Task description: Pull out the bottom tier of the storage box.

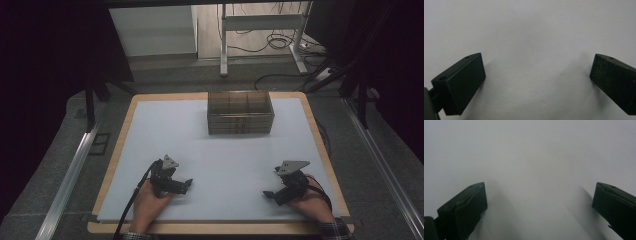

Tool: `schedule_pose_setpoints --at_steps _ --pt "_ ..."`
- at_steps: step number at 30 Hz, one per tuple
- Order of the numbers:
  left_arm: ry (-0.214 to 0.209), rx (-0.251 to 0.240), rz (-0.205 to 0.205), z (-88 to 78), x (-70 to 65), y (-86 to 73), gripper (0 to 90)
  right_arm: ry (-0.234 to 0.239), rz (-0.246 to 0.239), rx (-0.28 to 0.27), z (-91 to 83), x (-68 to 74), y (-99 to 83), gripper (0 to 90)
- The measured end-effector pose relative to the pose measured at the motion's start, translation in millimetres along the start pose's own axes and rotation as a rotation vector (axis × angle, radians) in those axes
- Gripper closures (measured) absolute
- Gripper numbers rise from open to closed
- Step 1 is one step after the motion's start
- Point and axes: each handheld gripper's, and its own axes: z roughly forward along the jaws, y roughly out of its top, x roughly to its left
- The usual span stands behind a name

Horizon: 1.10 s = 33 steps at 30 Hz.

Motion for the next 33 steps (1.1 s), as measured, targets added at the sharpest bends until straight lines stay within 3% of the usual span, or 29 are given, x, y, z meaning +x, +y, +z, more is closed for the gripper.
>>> schedule_pose_setpoints --at_steps 7,12,31,33 --pt "0.000 0.000 0.000 0.0 0.0 0.1 0.0 -0.004 0.005 0.005 -0.3 0.4 0.9 0.2" --pt "0.000 0.000 0.000 0.0 0.0 0.1 0.0 -0.005 0.002 0.007 -2.6 1.1 3.3 6.6" --pt "0.000 0.000 0.000 0.0 0.0 0.1 0.0 0.001 -0.004 0.034 -4.7 -2.2 20.3 13.0" --pt "0.000 0.000 0.000 0.0 0.0 0.1 0.0 -0.019 -0.008 0.034 -4.4 -1.9 22.1 13.2"
